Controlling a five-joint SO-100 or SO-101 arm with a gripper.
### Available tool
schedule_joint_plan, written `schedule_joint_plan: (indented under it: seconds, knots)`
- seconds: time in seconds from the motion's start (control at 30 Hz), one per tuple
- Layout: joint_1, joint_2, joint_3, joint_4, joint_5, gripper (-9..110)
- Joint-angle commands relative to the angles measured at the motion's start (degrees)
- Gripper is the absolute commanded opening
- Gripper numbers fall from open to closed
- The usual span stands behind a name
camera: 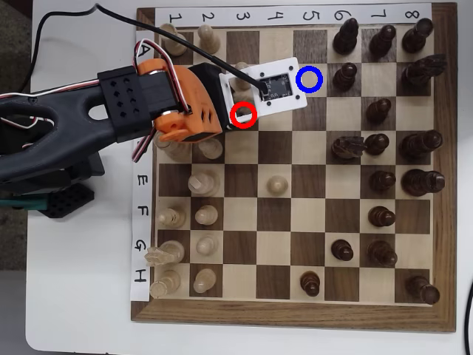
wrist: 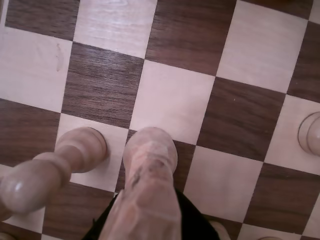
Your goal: Move the piece to destination
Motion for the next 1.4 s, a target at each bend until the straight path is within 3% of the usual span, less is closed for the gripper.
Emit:
schedule_joint_plan:
  seconds: [0.0, 0.23, 0.47, 1.37]
  knots:
    - [0.5, 0.2, -1.0, -1.1, 17.4, 6]
    - [0.5, -0.1, -0.4, -3.7, 12.2, 17]
    - [0.0, 0.3, 0.1, -6.5, 8.5, 21]
    - [0.7, 3.3, -0.2, -9.1, 5.6, 17]
